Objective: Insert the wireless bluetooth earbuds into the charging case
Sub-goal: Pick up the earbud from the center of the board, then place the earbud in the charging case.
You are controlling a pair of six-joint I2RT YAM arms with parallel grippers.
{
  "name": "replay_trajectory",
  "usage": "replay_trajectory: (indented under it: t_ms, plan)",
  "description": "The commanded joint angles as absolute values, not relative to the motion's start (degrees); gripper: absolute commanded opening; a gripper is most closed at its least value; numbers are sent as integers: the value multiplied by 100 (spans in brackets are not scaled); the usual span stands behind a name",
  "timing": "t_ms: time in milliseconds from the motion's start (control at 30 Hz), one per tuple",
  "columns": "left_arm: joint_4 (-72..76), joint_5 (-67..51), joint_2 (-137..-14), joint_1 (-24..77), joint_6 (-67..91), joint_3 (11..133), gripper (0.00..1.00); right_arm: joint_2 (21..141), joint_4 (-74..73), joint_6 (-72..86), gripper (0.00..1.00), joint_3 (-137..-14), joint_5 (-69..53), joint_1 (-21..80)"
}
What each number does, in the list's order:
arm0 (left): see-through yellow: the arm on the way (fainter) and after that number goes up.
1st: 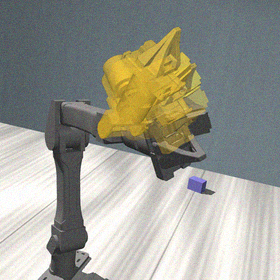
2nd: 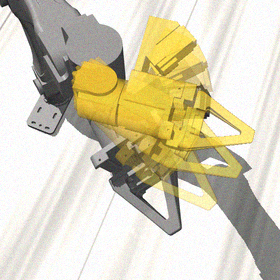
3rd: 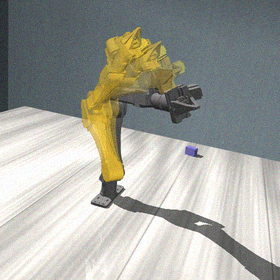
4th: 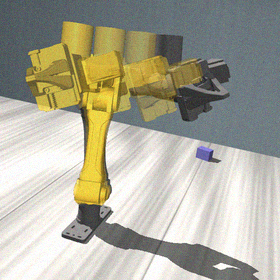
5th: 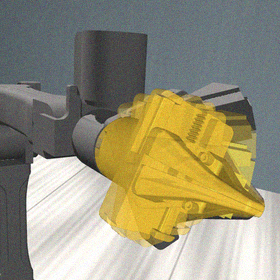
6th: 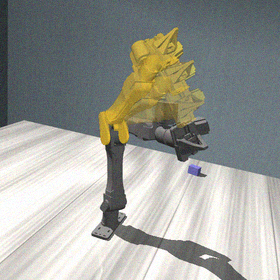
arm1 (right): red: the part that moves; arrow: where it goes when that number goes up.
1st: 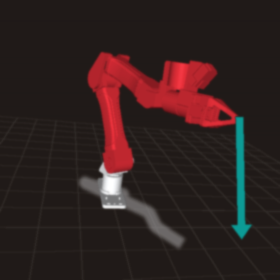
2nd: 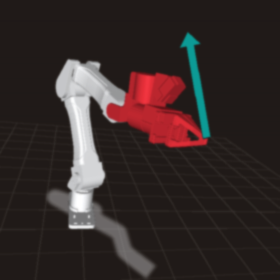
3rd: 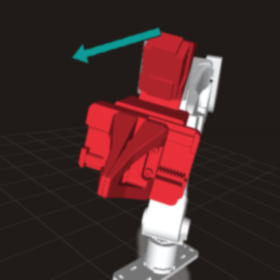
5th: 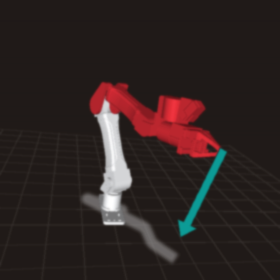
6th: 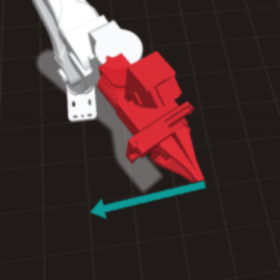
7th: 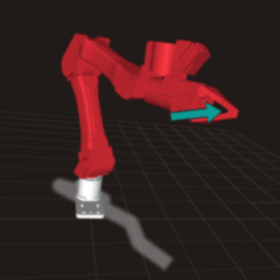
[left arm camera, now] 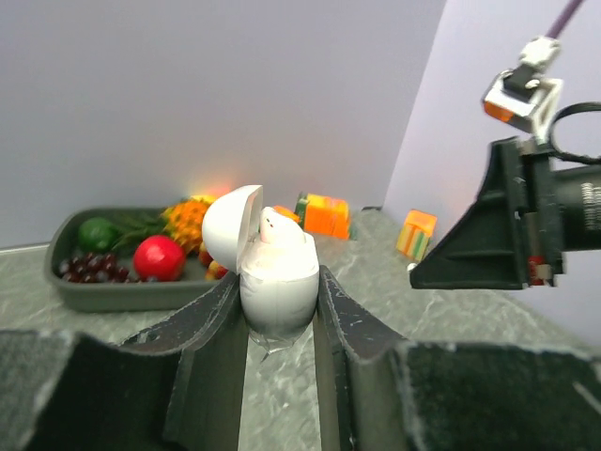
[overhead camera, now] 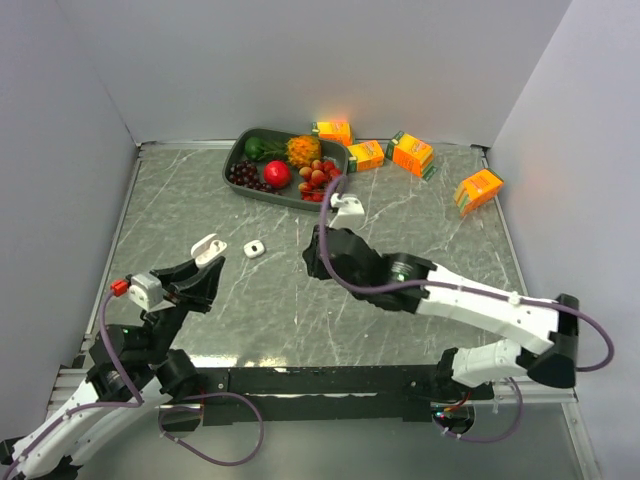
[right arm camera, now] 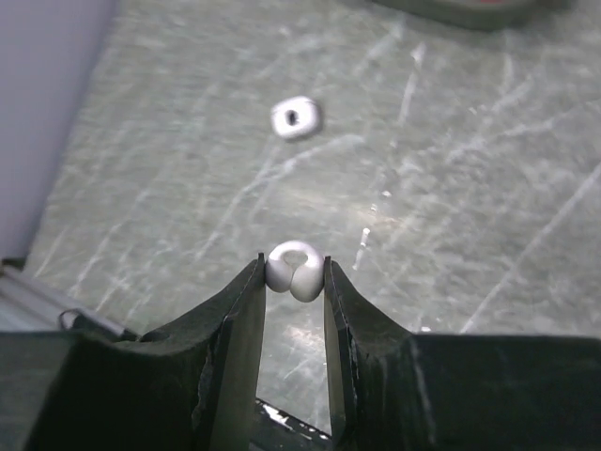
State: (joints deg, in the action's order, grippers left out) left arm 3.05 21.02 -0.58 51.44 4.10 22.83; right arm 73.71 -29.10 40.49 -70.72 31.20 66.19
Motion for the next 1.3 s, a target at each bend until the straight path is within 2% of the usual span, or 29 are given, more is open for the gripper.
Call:
replay_trajectory:
  t_ms: [0, 333, 700, 1033, 1267]
  plan:
    - [1642, 1723, -34, 5159, 343, 1978, 1, 6786, -1531, 3270, 13, -6785, 3577, 7056]
    - [3391, 923, -1545, 5159, 272, 1608, 1, 6820, -554, 2110, 12, -7215, 3893, 7804]
    - [3419, 958, -2197, 5150, 141, 1810, 1, 7127, -316, 1784, 11, -7734, 3718, 8077]
    - [3314, 896, -2206, 5159, 158, 1916, 1, 7944, -922, 1995, 11, -8594, 3586, 8086]
    - [3191, 923, -2136, 5159, 176, 1934, 1, 8086, -1125, 2162, 11, -8727, 3472, 8069]
